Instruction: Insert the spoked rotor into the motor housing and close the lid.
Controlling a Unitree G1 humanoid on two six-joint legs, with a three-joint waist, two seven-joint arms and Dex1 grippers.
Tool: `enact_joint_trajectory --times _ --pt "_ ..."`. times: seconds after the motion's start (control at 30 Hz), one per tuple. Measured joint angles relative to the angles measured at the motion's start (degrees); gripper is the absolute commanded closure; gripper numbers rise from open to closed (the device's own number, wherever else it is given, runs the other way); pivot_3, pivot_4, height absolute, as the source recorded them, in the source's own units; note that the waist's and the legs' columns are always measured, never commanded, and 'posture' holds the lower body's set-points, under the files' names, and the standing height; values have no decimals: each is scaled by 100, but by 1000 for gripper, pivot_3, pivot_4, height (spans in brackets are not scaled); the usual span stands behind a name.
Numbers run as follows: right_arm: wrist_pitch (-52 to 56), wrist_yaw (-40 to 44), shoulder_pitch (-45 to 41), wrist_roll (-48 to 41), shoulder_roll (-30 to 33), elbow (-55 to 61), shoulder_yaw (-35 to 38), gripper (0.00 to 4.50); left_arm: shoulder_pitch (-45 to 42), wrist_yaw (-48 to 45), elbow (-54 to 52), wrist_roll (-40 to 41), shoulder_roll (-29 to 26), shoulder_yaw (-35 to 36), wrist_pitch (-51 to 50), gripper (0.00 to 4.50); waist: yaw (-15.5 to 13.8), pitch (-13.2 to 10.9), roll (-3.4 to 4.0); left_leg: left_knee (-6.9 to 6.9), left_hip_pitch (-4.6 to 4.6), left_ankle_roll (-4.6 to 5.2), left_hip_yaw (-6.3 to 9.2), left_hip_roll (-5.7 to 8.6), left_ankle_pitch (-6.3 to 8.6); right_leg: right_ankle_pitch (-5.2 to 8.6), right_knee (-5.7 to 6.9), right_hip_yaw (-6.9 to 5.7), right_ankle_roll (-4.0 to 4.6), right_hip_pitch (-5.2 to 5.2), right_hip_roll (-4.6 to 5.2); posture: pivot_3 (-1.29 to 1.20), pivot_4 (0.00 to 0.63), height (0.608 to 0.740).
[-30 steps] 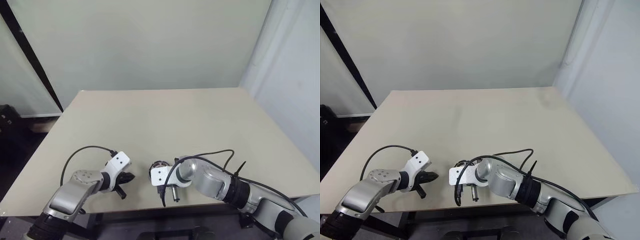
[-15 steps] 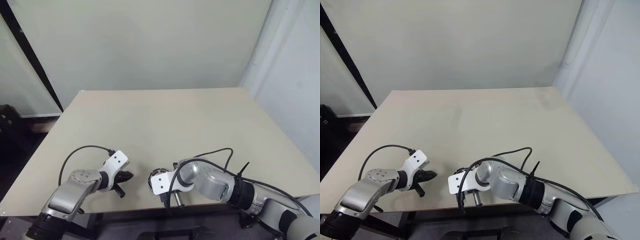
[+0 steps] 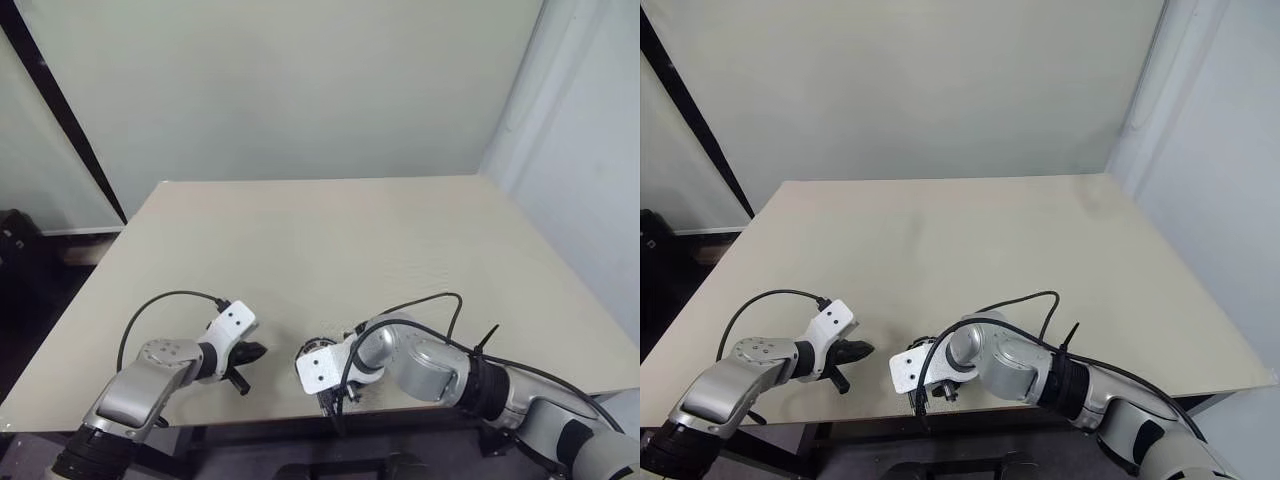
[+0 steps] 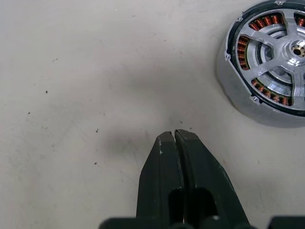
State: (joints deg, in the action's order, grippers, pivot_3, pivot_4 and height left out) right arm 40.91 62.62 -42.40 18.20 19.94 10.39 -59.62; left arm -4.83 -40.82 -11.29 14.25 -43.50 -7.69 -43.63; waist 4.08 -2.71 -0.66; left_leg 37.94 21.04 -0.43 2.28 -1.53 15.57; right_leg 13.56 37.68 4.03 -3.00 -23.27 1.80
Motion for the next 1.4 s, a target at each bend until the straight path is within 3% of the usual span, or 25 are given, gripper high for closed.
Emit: enact_joint_trajectory --times 0.1,0.3,0.63,0.93,1.1,1.4 --pt "108 -10 8 -3 -11 207 106 17 4 -59 46 10 22 1 94 4500 0 0 0 0 0 0 0 0 0 0 1 0 0 0 0 0 0 740" --pt "545 -270 15 -4 109 564 853 17 432 -563 247 297 321 299 1042 4500 -2 0 0 1 0 0 -1 0 0 0 0 0 1 -1 2 0 0 740" --pt "759 -1298 58 213 1048 -33 2281 17 1013 -969 484 617 607 737 1852 4500 -11 0 0 3 0 0 -8 2 0 8 -1 4 15 1 3 0 0 740" --pt "467 -1357 594 469 1794 -681 2329 17 1061 -985 532 628 633 829 1958 4500 -4 -1 0 -2 0 1 -13 2 0 8 -2 9 16 -2 3 0 0 740" --pt "668 -1161 1077 245 1397 -598 2324 17 1052 -984 517 628 644 832 1962 4500 17 -1 0 -1 -3 2 -12 -1 0 7 3 11 14 -1 -2 0 0 740" --pt "1333 -1463 1389 -602 -120 -113 2782 17 1052 -983 476 626 611 854 1917 4500 -1 -1 0 4 -3 1 -8 -3 0 2 4 9 4 2 -4 0 0 740"
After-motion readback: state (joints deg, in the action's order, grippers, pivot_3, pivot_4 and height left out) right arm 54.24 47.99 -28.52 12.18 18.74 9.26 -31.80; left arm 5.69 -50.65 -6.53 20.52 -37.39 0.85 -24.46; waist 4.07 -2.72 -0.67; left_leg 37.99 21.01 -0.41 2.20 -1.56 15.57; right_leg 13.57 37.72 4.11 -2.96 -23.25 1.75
